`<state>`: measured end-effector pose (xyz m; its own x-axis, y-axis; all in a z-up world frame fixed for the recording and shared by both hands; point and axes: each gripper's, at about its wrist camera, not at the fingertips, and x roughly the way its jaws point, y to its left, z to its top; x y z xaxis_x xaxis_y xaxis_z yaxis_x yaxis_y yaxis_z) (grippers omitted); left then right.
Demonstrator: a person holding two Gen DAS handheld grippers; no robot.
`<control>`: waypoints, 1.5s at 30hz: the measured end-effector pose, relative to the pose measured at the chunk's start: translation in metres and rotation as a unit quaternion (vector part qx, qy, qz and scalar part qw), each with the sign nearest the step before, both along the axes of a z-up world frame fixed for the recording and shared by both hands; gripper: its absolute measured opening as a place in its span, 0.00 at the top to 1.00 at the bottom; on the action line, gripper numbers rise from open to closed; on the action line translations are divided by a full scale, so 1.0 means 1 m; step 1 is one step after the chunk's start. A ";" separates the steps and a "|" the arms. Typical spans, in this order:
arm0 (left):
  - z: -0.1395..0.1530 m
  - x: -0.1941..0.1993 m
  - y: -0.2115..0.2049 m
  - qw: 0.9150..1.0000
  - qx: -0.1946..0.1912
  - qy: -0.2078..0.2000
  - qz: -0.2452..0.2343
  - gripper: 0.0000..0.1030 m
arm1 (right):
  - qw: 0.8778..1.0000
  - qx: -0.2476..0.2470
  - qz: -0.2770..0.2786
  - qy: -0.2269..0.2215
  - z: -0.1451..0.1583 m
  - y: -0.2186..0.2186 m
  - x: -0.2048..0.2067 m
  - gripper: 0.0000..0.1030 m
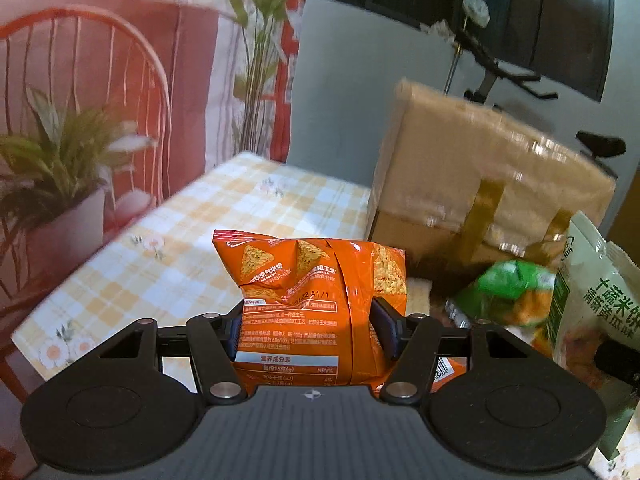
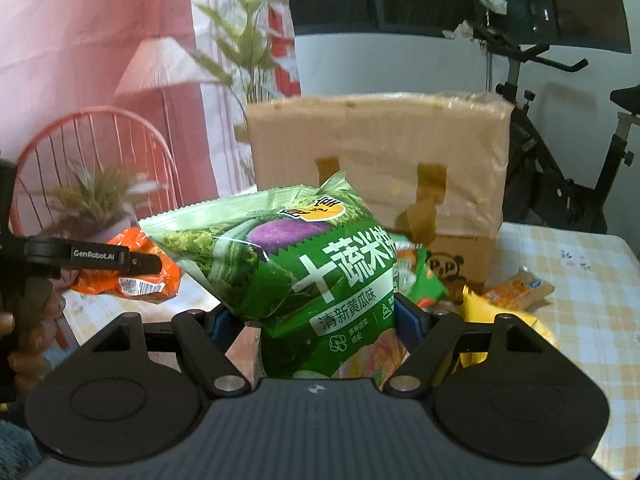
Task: Organize snacks
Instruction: 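Lift both bags over the box and open both tools to drop them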
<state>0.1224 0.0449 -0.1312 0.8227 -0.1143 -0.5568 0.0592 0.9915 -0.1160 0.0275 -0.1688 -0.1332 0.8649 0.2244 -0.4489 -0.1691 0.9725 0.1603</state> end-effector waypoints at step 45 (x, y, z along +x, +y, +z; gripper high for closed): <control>0.121 0.213 -0.163 0.983 0.100 -0.048 -0.143 0.32 | 0.983 0.145 -0.111 -0.025 0.095 -0.121 0.224 0.24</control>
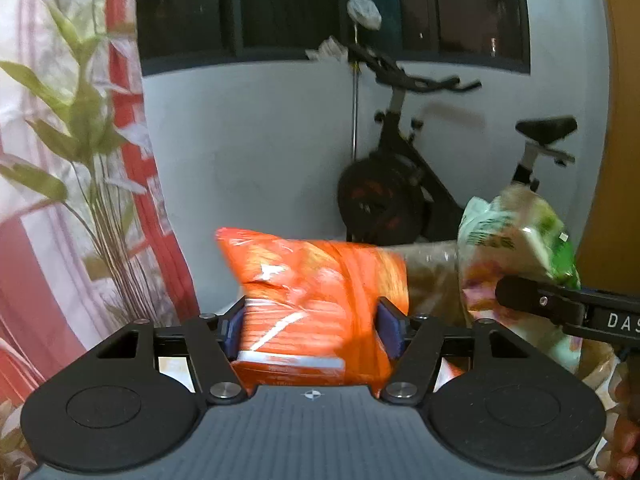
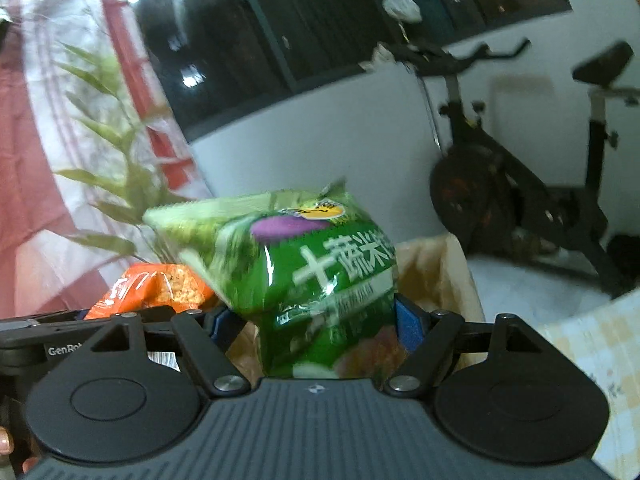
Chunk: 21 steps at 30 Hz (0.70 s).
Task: Organize snacks
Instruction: 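Lift both bags over the box and open both tools to drop them, then withdraw both tools from the box back toward the snack pile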
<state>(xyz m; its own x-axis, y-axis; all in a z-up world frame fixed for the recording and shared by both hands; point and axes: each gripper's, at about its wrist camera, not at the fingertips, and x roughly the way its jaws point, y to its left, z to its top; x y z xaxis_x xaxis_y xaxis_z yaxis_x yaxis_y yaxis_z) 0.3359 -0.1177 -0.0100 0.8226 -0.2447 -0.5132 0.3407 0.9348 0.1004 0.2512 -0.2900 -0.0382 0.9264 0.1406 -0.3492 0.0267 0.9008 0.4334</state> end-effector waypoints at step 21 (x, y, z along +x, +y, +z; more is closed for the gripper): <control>0.001 -0.031 0.041 0.998 -0.050 -0.001 0.042 0.17 | 1.000 -0.022 -0.005 -0.020 0.015 -0.004 -0.023 0.25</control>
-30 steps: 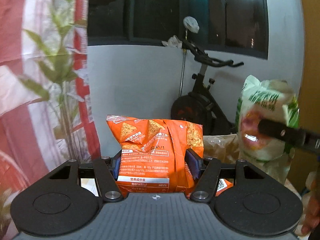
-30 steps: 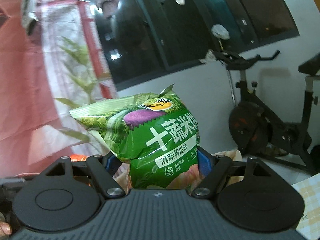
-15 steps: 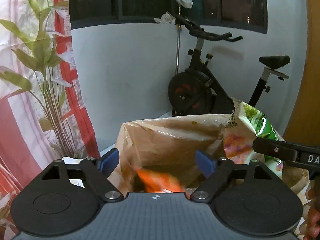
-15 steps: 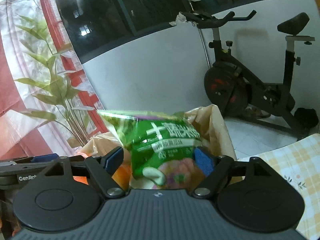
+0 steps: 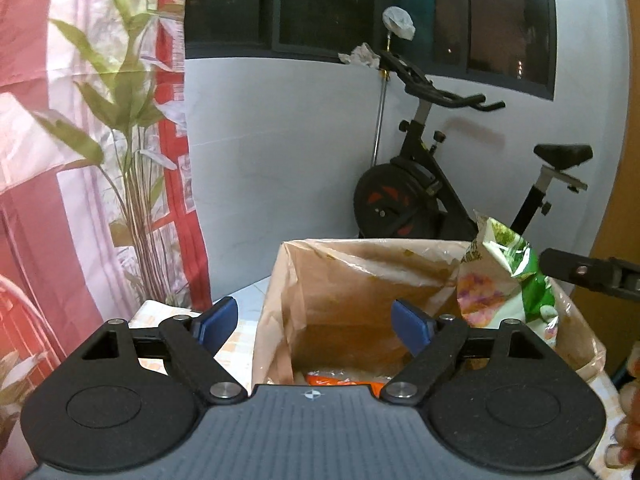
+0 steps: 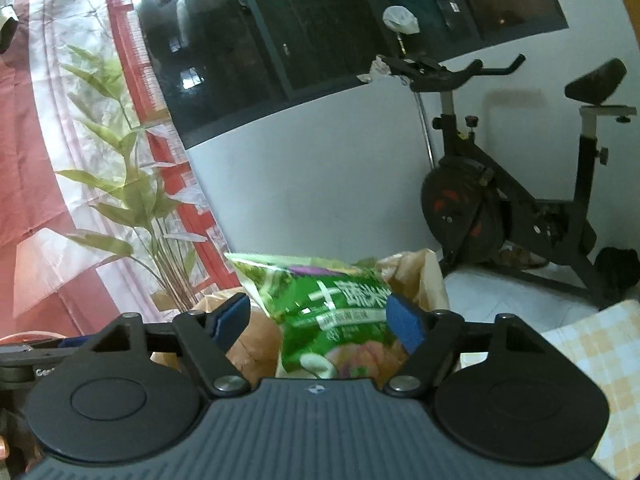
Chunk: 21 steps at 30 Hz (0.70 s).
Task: Organize snacks
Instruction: 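Withdraw both tools from the box back toward the snack pile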
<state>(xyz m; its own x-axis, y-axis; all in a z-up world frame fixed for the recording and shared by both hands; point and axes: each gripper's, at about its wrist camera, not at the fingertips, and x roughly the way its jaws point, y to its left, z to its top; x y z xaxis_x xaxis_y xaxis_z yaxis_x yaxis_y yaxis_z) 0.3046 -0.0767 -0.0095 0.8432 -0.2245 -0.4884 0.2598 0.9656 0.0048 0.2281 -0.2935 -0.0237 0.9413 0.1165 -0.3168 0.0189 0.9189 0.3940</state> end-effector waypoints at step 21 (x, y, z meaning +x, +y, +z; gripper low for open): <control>-0.010 -0.027 0.026 1.000 -0.027 0.012 0.008 0.17 | 0.992 -0.041 0.018 0.120 -0.023 0.026 0.029 0.57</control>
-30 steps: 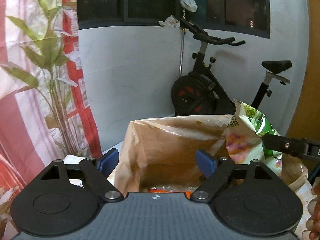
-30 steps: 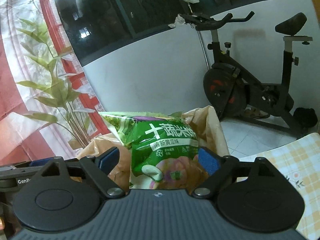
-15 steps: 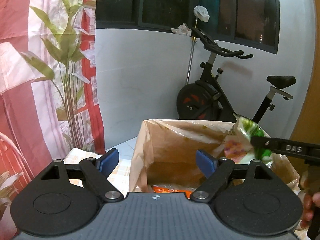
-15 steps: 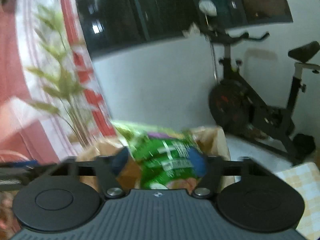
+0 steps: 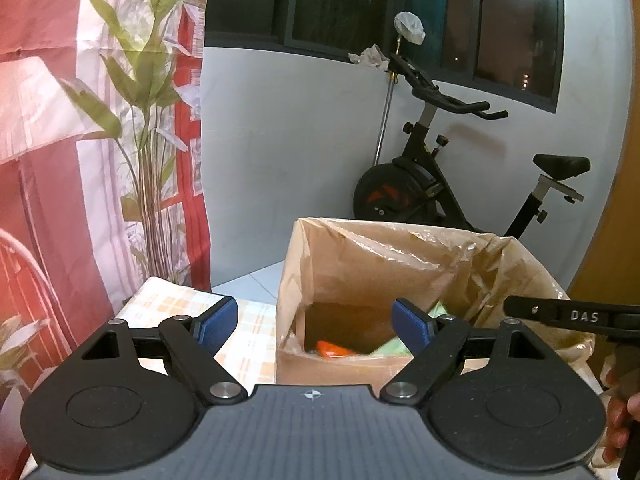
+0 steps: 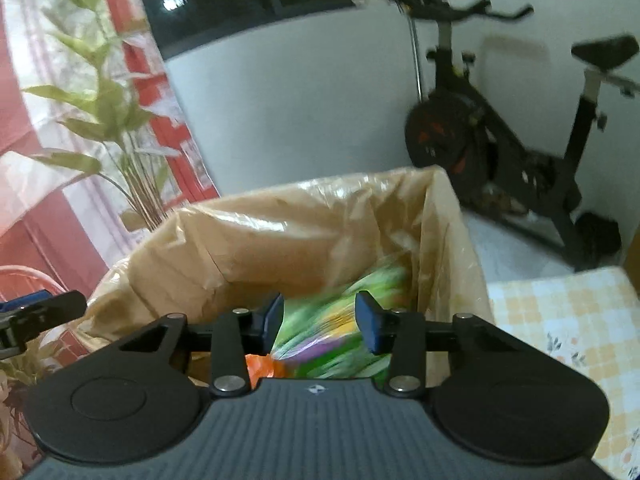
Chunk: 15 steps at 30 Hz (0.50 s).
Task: Organize snacks
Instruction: 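Withdraw both tools from the box back toward the snack pile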
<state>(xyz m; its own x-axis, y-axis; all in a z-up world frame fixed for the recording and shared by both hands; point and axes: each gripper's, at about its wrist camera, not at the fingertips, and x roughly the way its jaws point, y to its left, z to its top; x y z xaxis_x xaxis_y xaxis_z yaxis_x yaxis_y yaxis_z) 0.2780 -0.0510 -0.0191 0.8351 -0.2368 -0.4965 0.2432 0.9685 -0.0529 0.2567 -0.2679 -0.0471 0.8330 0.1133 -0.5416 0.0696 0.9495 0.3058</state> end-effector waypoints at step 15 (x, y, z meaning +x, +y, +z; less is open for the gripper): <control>-0.047 -0.076 0.046 0.998 -0.033 0.036 0.037 0.17 | 0.987 -0.082 0.027 -0.136 -0.024 0.010 -0.114 0.57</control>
